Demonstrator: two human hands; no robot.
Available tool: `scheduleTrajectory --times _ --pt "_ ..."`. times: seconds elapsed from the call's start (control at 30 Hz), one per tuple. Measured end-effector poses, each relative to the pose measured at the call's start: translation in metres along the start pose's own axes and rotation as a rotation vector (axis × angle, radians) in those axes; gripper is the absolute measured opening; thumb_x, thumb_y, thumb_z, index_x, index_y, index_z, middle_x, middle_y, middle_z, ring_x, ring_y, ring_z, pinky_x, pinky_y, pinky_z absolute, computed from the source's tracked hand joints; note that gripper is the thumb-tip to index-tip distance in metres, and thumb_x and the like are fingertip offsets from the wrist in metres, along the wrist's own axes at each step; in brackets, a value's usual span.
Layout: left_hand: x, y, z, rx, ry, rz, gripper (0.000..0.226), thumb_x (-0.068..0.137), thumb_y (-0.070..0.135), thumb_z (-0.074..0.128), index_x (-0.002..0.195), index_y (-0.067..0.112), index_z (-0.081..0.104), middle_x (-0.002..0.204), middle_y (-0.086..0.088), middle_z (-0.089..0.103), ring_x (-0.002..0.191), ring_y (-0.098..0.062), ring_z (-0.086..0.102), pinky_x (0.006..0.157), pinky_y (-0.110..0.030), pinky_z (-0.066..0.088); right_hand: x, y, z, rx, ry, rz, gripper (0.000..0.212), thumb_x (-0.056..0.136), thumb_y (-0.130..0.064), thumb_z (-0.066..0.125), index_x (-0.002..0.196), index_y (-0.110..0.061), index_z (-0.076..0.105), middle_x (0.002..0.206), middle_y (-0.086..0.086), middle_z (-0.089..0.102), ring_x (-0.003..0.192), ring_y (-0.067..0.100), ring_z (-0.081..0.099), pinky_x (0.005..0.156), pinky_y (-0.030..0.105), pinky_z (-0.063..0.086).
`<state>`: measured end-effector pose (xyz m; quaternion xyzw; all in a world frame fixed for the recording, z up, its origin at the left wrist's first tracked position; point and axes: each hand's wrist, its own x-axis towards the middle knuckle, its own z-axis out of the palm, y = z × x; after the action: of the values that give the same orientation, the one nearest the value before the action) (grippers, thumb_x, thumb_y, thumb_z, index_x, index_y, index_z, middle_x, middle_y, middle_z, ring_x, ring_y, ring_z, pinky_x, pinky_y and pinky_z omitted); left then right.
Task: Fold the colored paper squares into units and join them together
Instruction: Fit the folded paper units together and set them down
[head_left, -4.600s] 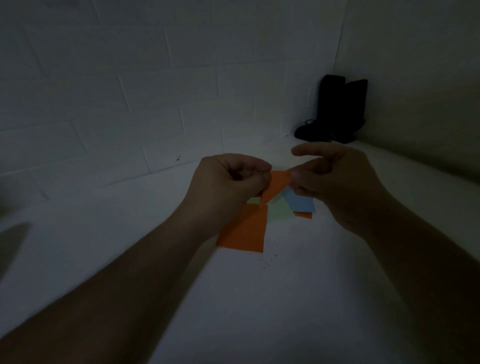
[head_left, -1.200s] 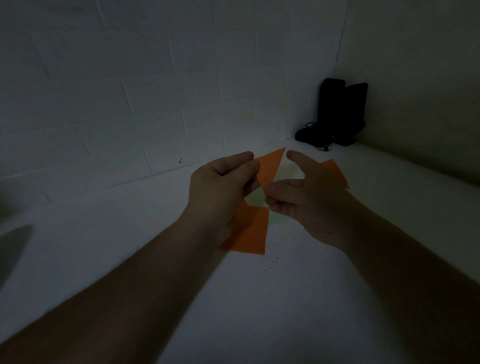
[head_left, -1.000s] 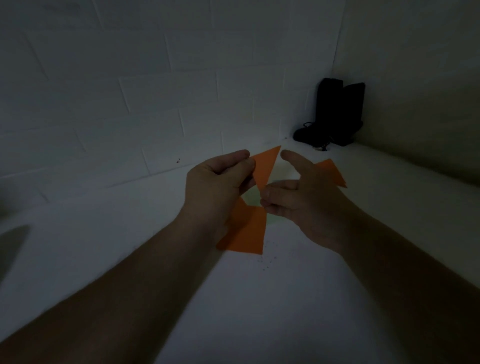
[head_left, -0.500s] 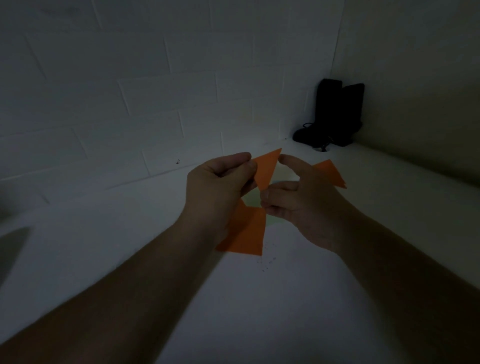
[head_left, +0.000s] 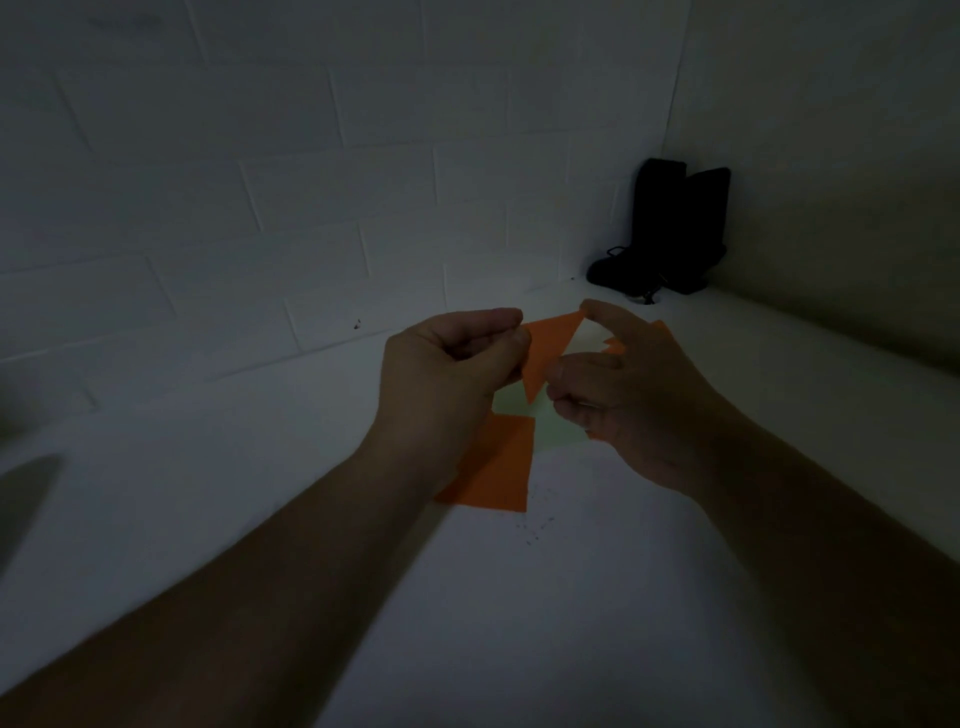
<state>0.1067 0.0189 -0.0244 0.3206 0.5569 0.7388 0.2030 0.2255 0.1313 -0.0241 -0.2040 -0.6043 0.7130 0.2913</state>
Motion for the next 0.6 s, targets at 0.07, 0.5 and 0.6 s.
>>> scheduleTrajectory --times 0.07,0.5,0.6 --pt "0.000 0.000 0.001 -0.014 0.000 -0.005 0.014 0.089 0.003 0.076 0.101 0.011 0.077 0.087 -0.011 0.079 0.087 -0.027 0.078 0.083 -0.033 0.064 0.000 0.001 -0.001 0.001 -0.002 -0.007 0.083 0.085 0.008 0.069 0.154 -0.019 0.030 0.074 0.000 0.072 0.077 0.008 0.072 0.070 0.022 0.057" --pt "-0.002 0.001 0.003 -0.049 -0.236 -0.162 0.056 0.091 0.005 0.073 0.142 0.019 0.054 0.101 -0.016 0.078 0.089 -0.024 0.076 0.081 -0.028 0.061 -0.001 -0.004 -0.013 -0.188 0.069 -0.017 0.055 0.087 -0.001 0.071 0.126 -0.034 0.053 0.100 0.005 0.072 0.088 0.023 0.074 0.088 0.054 0.058" --pt "-0.002 0.000 0.004 -0.046 -0.230 -0.168 0.051 0.091 0.002 0.073 0.138 0.014 0.058 0.090 -0.013 0.079 0.078 -0.019 0.075 0.076 -0.027 0.062 0.002 -0.004 -0.007 -0.045 0.099 -0.018 0.068 0.088 0.006 0.068 0.144 -0.023 0.042 0.078 0.005 0.064 0.080 0.020 0.066 0.073 0.035 0.062"
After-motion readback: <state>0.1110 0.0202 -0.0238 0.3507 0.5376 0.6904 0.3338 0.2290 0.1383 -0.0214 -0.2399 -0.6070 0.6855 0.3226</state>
